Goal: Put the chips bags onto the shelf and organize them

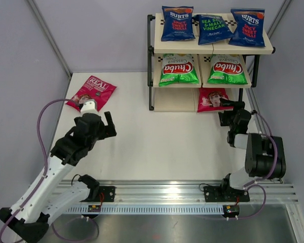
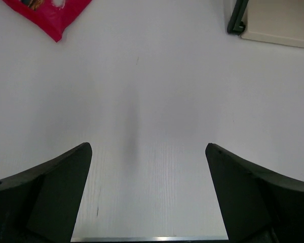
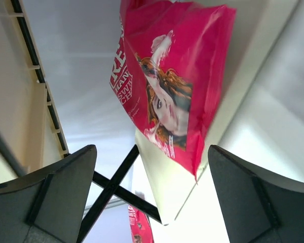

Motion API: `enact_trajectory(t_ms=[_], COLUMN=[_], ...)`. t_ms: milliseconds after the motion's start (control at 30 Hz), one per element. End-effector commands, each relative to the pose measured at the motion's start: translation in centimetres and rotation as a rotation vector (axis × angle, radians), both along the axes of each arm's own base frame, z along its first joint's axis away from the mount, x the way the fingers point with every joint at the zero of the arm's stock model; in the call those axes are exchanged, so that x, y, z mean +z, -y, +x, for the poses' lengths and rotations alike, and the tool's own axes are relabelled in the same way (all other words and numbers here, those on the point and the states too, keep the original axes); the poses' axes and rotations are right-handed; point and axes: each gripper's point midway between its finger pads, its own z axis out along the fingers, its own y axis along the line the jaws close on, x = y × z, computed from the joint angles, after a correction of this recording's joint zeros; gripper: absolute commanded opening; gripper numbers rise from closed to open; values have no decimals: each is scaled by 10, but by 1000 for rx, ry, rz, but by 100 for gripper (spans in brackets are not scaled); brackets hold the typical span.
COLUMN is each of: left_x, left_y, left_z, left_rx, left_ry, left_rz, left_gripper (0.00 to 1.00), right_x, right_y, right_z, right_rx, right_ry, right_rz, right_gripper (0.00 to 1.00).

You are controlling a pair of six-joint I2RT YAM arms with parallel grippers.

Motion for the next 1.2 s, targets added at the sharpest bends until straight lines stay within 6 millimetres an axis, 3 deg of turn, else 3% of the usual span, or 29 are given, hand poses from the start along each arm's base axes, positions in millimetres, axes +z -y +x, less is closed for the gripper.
enact_trajectory(t_ms=[0,33,100,133,167,200,367,467,500,533,567,600,633,667,733,767,800,833,867,900,967,1000,1033,1067,1100,1167], left_x=[35,43,42,53,55,53,64,50,60,42,38,43,23,20,14,-3,4,-1,-27,-36,-34,-57,-40,-40,-66,-49], left_y=[8,8,-3,-6,-16,-21,-48,-68,-69,-73,-92,-97,-104,-121,-131,-143,-143,-151,-161,-165,-187,-184,-190,-197,-192,-197], left_z=[30,39,56,66,75,85,138,174,185,201,208,218,228,233,246,254,261,263,267,261,268,265,275,277,273,289], left_rx=[-25,-26,17,24,56,80,121,125,101,91,125,113,122,149,113,102,52,11,-9,-27,-42,-89,-98,-107,-146,-174], left_ry=[46,68,49,81,88,82,172,145,160,113,102,113,69,71,91,57,59,30,-48,-118,-147,-224,-195,-202,-292,-270], left_rz=[-150,-176,-204,-211,-209,-202,-118,-78,-75,-44,-32,-36,-40,-47,-35,-21,-8,52,79,96,137,93,90,79,24,46], left_gripper=[99,99,99,99,99,99,99,99,99,99,99,99,99,99,99,99,99,99,99,99,99,99,99,99,99,99], right_x=[6,8,19,18,37,43,94,107,107,111,113,116,120,125,129,128,127,124,125,126,126,126,125,125,124,123], right_y=[3,2,-2,-9,-13,-18,-66,-84,-85,-94,-98,-103,-113,-117,-126,-127,-128,-129,-131,-133,-138,-139,-140,-144,-145,-151], right_z=[-26,-31,-45,-53,-58,-63,-97,-117,-121,-130,-134,-138,-146,-151,-160,-162,-163,-164,-166,-169,-174,-175,-177,-179,-180,-185], right_rx=[19,37,62,116,143,178,488,605,617,658,682,703,752,777,844,865,880,889,901,908,918,921,924,938,945,966], right_ry=[-67,-73,-91,-115,-71,-64,58,127,119,153,185,218,282,325,371,373,375,348,361,372,406,412,416,421,423,427], right_rz=[-25,-60,-92,-127,-160,-181,-302,-338,-344,-333,-326,-317,-297,-299,-303,-311,-335,-316,-315,-299,-307,-312,-317,-320,-326,-324], right_gripper=[99,99,99,99,99,100,99,99,99,99,99,100,99,99,99,99,99,99,99,99,99,99,99,99,99,100])
